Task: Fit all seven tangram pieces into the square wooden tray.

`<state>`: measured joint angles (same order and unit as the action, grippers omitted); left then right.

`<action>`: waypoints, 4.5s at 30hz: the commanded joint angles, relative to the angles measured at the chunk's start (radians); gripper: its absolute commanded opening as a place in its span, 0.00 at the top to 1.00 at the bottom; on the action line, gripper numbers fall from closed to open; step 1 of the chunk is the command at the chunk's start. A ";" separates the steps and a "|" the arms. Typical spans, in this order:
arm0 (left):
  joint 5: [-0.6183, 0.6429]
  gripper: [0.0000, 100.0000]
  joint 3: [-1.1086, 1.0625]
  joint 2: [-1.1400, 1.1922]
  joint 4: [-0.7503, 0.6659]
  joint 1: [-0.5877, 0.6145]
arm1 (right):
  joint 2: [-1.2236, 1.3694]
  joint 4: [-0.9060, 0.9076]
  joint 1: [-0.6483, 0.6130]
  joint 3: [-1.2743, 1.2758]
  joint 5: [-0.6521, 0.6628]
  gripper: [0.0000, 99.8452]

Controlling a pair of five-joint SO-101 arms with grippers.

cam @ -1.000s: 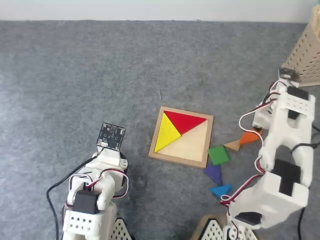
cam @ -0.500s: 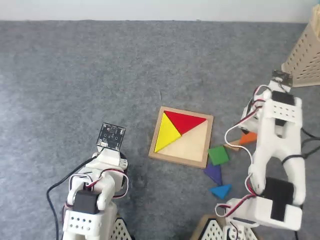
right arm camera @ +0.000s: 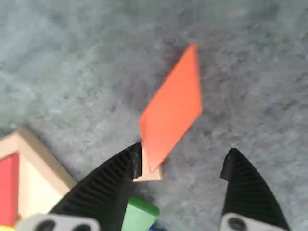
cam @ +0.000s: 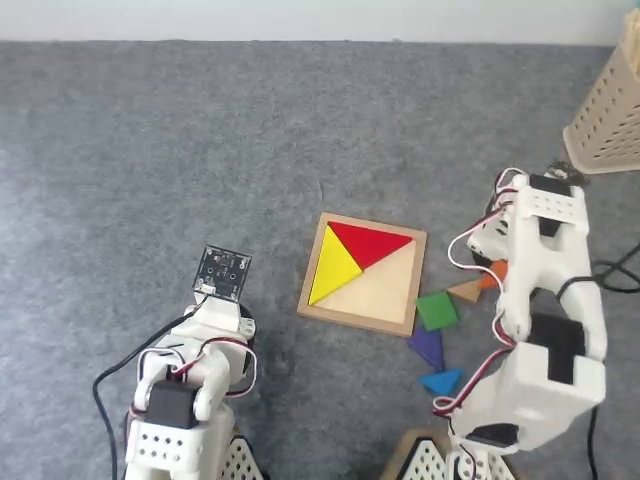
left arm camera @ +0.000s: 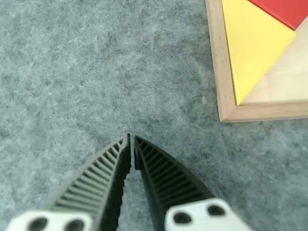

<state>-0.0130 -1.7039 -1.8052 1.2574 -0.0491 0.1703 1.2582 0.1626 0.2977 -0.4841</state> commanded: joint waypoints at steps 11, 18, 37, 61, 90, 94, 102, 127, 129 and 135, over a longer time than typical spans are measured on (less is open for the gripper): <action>0.008 0.99 0.019 -0.021 0.006 -0.006 | 0.061 -0.068 0.015 -0.077 -0.017 0.79; 0.008 0.99 0.019 -0.021 0.006 -0.006 | 0.120 -0.064 0.036 -0.144 -0.009 0.85; 0.008 0.99 0.019 -0.021 0.006 -0.006 | 0.334 0.088 -0.041 -0.422 0.853 0.91; 0.008 0.99 0.019 -0.021 0.006 -0.006 | 0.176 0.036 -0.140 -0.407 0.804 0.77; 0.008 0.99 0.019 -0.021 0.006 -0.006 | 0.188 0.045 -0.087 -0.368 0.776 0.77; 0.008 0.99 0.019 -0.021 0.006 -0.006 | 0.217 0.035 -0.084 -0.344 0.773 0.77; 0.008 0.99 0.019 -0.021 0.006 -0.006 | 0.323 0.002 -0.084 -0.364 0.758 0.86; 0.008 0.99 0.019 -0.021 0.006 -0.006 | -0.532 -0.236 -0.595 0.370 1.088 0.99; 0.008 0.99 0.019 -0.021 0.006 -0.006 | -0.522 -0.239 -0.631 0.382 1.092 0.99; 0.008 0.99 0.019 -0.021 0.006 -0.006 | -0.423 -0.303 -0.699 0.385 1.091 0.99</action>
<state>-0.0130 -1.7039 -1.8052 1.2574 -0.0491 -0.2777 1.0004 -0.4956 0.6905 0.5869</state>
